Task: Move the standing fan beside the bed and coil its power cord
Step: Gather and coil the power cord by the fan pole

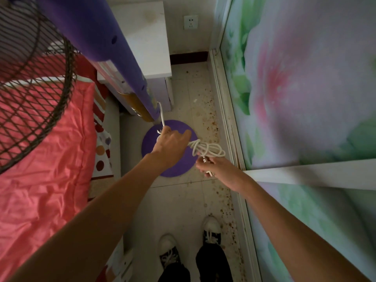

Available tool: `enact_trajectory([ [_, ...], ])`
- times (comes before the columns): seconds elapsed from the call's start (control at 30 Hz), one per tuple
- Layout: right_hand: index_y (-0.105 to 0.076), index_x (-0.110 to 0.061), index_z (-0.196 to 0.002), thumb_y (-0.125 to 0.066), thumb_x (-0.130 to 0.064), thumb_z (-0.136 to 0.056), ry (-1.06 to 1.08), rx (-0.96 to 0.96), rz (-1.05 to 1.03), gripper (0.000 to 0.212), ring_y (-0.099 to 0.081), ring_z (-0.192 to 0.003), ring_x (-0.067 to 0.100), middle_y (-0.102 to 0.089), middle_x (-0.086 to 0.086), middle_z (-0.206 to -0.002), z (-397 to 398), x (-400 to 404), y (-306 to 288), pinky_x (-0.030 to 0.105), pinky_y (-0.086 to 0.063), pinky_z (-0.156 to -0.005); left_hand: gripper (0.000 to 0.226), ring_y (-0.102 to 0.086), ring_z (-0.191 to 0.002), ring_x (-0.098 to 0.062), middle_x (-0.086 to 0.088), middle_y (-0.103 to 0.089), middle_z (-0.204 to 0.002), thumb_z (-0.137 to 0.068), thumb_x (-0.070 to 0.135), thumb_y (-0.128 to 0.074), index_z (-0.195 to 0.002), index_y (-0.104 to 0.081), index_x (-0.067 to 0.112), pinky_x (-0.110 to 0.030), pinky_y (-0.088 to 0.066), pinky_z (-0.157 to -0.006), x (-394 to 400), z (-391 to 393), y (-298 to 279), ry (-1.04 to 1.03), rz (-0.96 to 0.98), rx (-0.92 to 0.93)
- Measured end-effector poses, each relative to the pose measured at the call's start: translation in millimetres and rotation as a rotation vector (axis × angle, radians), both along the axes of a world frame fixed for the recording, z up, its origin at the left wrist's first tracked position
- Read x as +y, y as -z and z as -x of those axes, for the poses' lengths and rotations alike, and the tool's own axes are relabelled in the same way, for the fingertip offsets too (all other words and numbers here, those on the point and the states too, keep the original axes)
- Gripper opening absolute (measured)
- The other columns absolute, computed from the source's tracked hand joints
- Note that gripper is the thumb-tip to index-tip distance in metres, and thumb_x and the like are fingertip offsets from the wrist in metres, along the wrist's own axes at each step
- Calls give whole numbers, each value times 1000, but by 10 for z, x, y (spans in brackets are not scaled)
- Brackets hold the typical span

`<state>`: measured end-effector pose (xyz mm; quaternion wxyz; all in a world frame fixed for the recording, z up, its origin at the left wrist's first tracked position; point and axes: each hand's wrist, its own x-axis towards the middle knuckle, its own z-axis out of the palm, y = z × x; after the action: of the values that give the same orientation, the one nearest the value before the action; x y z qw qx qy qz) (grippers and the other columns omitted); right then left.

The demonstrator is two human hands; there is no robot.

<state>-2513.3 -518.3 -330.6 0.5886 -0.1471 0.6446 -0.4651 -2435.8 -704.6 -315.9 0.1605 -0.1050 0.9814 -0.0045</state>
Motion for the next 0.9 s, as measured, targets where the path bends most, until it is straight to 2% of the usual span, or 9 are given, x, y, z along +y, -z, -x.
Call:
enact_trajectory([
  [0.07, -61, -14, -129, -67, -43, -86, 201, -328, 62, 52, -63, -90, 21, -66, 7, -108, 51, 81, 13, 39, -49, -83, 34, -68, -78, -27, -5, -71, -80, -87, 13, -66, -112, -43, 15, -38, -36, -96, 35, 26, 27, 8, 55, -29],
  [0.13, -68, -12, -123, -57, -53, -91, 369, -462, 95, 53, -69, -87, 26, -72, 11, -108, 59, 96, 57, 48, -53, -90, 39, -69, -82, -28, -5, -72, -81, -85, 12, -68, -114, -43, 15, -39, -37, -98, 44, 34, 57, 41, 87, -27],
  [0.23, -77, -8, -89, -49, -38, -101, 511, -317, -23, 43, -72, -66, 22, -76, 14, -87, 40, -4, 110, 37, -62, -69, 35, -69, -91, -29, -6, -74, -87, -85, 16, -71, -112, -48, 16, -40, -39, -99, -2, -47, 113, 95, 130, -41],
  [0.33, -73, -4, -93, -45, -33, -105, 501, -105, -60, 42, -70, -58, 21, -75, 13, -80, 27, -148, 140, 26, -55, -49, 37, -70, -88, -29, -6, -74, -86, -85, 21, -72, -112, -47, 15, -39, -40, -97, -56, -97, 202, 51, 133, -30],
  [0.47, -72, -8, -107, -42, -51, -101, 415, 49, 18, 52, -67, -64, 18, -73, 8, -82, 5, -217, 196, 30, -56, -57, 34, -70, -81, -30, -7, -73, -81, -88, 22, -67, -112, -44, 14, -40, -37, -99, -92, -58, 317, 19, 107, -32],
  [0.53, -71, -9, -106, -48, -39, -103, 367, 146, 54, 38, -60, -57, 14, -68, 5, -74, -32, -211, 315, 29, -52, -52, 31, -69, -83, -28, -6, -73, -82, -88, 23, -66, -109, -44, 16, -40, -36, -99, -95, -32, 373, 14, 99, -24],
  [0.73, -64, -3, -100, -45, -22, -105, 390, -484, -86, 27, -44, -41, 9, -63, 9, -68, 168, -472, 909, 21, -37, -39, 29, -64, -93, -28, -3, -71, -89, -87, 16, -64, -109, -45, 14, -37, -30, -94, -227, -39, 772, 73, 197, 94],
  [0.8, -65, -4, -96, -49, -25, -104, 369, -501, -109, 28, -52, -45, 11, -67, 9, -68, 202, -633, 1114, 23, -45, -42, 32, -63, -96, -28, -3, -71, -94, -87, 19, -63, -110, -43, 15, -38, -27, -93, -384, -11, 887, 135, 234, 91],
  [0.9, -67, -14, -95, -51, -26, -103, 348, -288, -108, 21, -64, -71, 17, -71, 8, -88, 222, -871, 1398, 35, -55, -68, 34, -60, -100, -27, -3, -66, -102, -84, 25, -62, -112, -42, 18, -42, -31, -100, -580, 41, 1025, 246, 302, 63],
])
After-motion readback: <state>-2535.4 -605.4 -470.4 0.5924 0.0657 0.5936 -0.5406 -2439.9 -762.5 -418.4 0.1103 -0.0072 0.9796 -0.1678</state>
